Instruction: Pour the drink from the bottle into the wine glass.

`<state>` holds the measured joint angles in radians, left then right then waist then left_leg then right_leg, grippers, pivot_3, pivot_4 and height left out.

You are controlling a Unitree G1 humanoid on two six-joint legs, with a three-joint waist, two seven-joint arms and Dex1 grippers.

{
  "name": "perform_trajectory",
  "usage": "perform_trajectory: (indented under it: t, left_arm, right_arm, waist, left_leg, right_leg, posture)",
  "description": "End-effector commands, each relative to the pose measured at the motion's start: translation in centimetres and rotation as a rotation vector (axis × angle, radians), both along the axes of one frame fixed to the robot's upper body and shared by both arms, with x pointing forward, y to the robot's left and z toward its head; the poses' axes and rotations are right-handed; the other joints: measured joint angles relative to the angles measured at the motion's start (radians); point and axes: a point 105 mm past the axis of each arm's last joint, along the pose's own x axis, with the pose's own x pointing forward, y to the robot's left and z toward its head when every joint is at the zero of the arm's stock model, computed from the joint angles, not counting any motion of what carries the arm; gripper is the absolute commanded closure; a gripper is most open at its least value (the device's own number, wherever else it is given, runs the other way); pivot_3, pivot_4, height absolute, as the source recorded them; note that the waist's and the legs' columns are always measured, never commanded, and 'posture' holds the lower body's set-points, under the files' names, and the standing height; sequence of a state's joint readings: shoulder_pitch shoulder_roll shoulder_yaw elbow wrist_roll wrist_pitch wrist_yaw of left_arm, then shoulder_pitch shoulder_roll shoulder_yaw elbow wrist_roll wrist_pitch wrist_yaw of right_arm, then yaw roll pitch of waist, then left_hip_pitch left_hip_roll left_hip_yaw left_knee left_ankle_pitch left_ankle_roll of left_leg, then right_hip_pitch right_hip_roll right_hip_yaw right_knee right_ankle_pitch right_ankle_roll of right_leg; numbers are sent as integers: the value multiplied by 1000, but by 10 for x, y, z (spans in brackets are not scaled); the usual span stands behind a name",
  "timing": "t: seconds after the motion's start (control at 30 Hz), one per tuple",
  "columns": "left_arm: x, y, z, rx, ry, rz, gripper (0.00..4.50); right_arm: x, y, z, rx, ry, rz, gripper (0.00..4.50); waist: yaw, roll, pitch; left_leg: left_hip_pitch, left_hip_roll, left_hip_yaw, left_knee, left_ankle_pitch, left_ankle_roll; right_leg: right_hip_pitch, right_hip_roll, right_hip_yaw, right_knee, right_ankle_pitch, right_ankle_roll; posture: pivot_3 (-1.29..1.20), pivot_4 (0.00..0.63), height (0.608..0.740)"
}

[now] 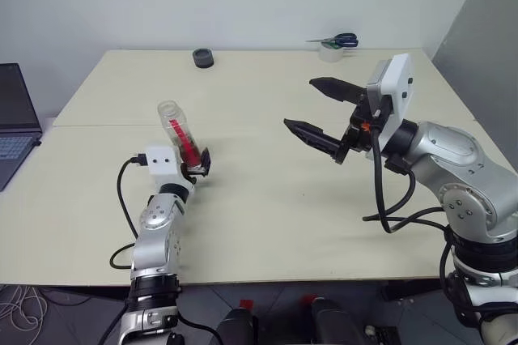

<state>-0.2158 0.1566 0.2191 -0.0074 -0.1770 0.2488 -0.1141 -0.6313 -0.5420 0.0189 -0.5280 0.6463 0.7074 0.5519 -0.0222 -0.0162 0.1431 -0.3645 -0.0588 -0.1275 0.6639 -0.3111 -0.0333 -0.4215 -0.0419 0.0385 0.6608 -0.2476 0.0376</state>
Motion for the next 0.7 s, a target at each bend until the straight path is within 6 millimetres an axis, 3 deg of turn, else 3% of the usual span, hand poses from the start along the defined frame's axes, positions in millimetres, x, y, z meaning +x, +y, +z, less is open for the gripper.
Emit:
perform_trajectory:
  t: [0.03,0.23,0.37,0.47,0.57,0.7]
  left_arm:
    - [-10,-8,11,-3,-30,-14,19]
    - [-28,-25,11,8,-3,-85,19]
    - [-42,-55,25,56,-7,-314,19]
    - [-57,-81,41,94,-23,-555,19]
    - [-74,-100,55,119,-27,-791,19]
    - [-86,-111,67,97,-10,-966,19]
  right_arm:
    - [-6,-4,9,21,-47,-3,0]
    - [-7,-12,-2,41,-7,-50,0]
    - [-10,-25,-21,69,73,-141,0]
    - [-3,-43,-40,106,154,-292,0]
    - [15,-78,-68,182,298,-569,0]
    - [25,-116,-104,474,577,-813,0]
  waist:
    - [0,0,0]
    - [4,0,0]
    - [7,0,0]
    - [8,0,1]
    - [7,1,1]
    - [6,3,2]
  left_leg:
    - [0,0,0,0,0,0]
    - [0,0,0,0,0,0]
    - [0,0,0,0,0,0]
    - [0,1,-1,-1,0,0]
    - [1,1,1,-1,0,0]
    - [1,2,0,-1,0,0]
  right_leg:
    - [0,0,0,0,0,0]
    - [1,0,0,0,0,0]
    - [1,0,0,-1,0,0]
    - [1,1,-1,-1,0,0]
    - [1,1,0,-1,0,0]
    - [1,3,1,0,0,0]
  posture:
    - [0,150,740]
    - [0,150,740]
    - [0,150,740]
    - [0,150,740]
    - [0,150,740]
    - [0,150,740]
